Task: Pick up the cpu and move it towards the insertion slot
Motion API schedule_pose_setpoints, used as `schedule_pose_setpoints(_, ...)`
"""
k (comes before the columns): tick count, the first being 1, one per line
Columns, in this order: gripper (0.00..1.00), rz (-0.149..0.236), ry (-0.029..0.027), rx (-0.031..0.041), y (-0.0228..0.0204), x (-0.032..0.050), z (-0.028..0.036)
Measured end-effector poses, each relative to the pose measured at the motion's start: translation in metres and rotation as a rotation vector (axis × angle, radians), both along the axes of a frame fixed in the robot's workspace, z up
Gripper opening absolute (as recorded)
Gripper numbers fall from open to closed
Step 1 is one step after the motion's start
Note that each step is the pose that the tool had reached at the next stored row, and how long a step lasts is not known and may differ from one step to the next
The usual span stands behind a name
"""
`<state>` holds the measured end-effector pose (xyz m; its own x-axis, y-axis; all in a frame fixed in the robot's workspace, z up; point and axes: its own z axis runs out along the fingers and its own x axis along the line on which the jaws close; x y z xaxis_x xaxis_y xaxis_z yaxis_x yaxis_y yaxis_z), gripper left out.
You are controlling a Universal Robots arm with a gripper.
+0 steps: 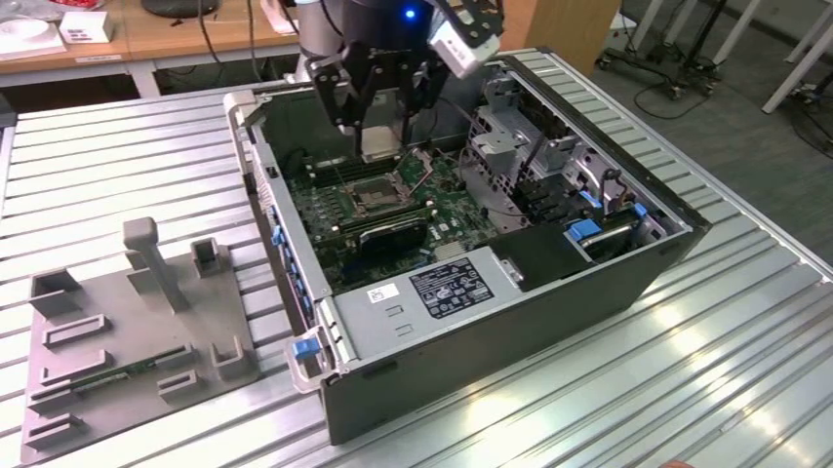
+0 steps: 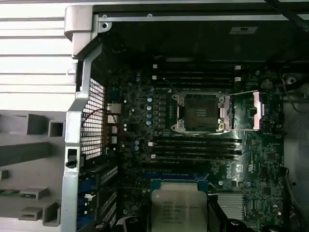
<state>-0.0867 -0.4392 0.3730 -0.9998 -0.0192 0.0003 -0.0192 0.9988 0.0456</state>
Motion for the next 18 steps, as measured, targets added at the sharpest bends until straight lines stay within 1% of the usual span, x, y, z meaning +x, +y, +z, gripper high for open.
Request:
schedule_pose_setpoints(6,0.55,0.0,0.0,0.0001,0.0,0.0252,-0.0003)
schedule_pose_setpoints(7,0.55,0.0,0.0001,0.0,0.0,0.0281,-0.0003)
schedule_pose_setpoints(8,0.55,0.0,0.0,-0.0001,-0.0001,0.0294,-0.0003)
schedule_pose_setpoints(15,0.55,0.0,-0.0001,0.0001,0.0,0.0297,-0.0004)
schedule_pose_setpoints(18,0.55,0.0,0.0,0.0005,0.0018,0.0297,-0.0009)
